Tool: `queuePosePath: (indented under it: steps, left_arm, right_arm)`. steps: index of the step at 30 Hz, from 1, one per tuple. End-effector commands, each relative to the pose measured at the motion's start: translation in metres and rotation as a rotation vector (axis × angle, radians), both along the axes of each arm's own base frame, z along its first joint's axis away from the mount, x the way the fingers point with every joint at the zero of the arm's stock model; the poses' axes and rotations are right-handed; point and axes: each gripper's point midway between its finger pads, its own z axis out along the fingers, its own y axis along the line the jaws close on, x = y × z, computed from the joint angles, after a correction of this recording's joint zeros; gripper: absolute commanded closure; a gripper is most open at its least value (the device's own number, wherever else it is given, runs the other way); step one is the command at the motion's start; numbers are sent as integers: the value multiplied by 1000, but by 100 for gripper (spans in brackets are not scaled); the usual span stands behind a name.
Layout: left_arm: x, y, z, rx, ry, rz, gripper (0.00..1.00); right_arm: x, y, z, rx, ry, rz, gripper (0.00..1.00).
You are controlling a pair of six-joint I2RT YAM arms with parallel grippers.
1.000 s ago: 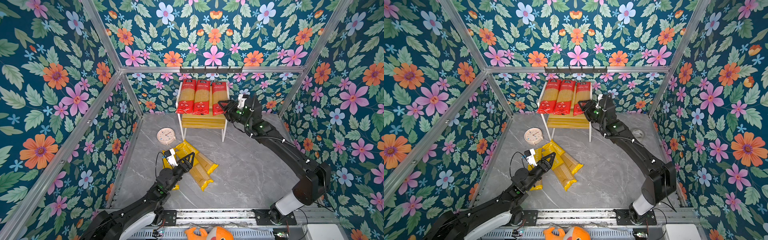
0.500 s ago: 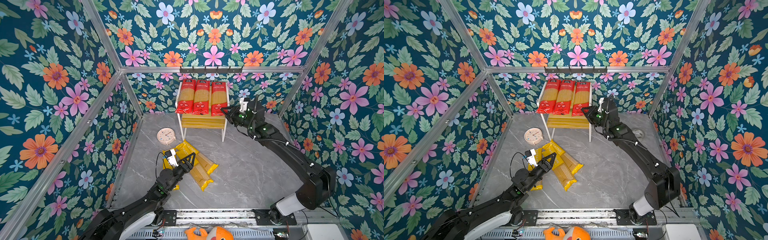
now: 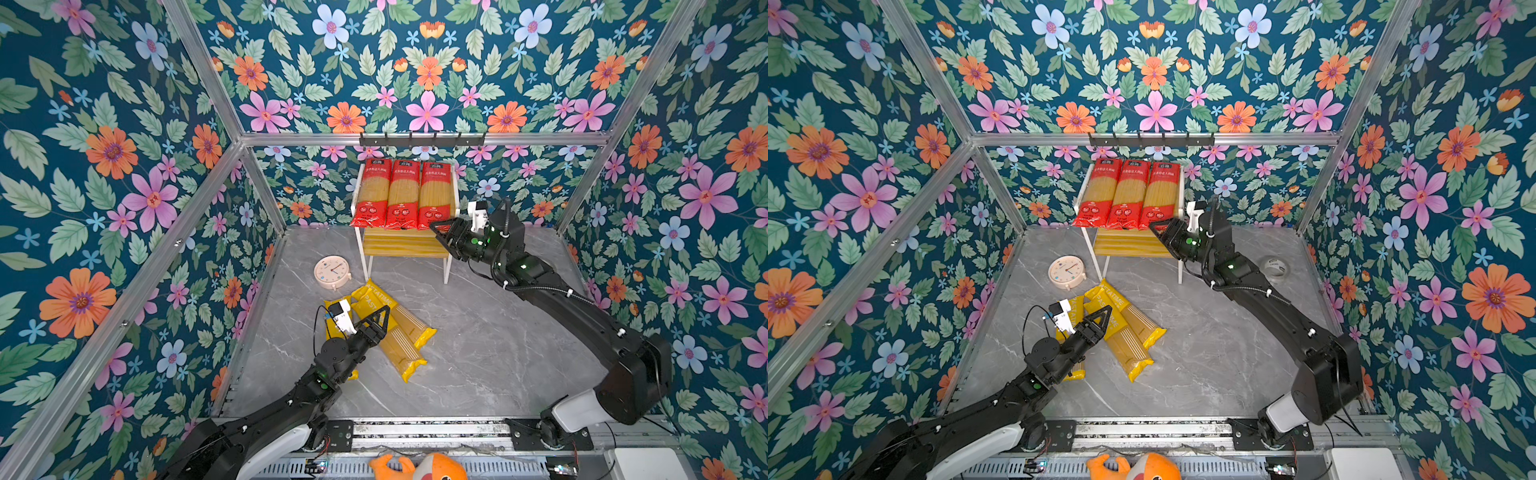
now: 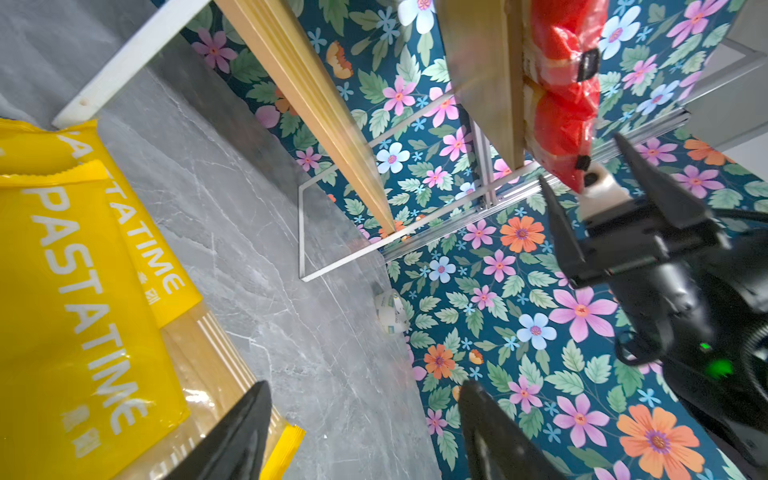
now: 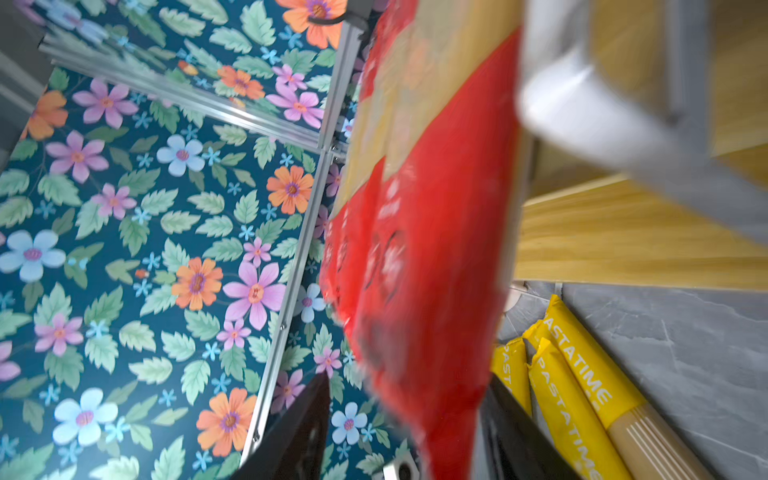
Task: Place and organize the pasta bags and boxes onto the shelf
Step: 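Release the red pack and withdraw the right gripper toward the yellow packs, then grasp a yellow PASTATIME pack with both grippers near its two ends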
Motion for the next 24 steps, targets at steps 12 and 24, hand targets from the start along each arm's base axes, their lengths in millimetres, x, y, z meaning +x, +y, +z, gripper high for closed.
queuePosePath:
  steps: [12, 24]
  left_arm:
    - [-25, 9, -93, 446, 374, 70, 21]
    - [-34, 19, -116, 316, 407, 129, 25]
  right_arm:
    - [-107, 28, -208, -502, 156, 203, 48]
    - [-116, 87, -302, -624, 296, 382, 52]
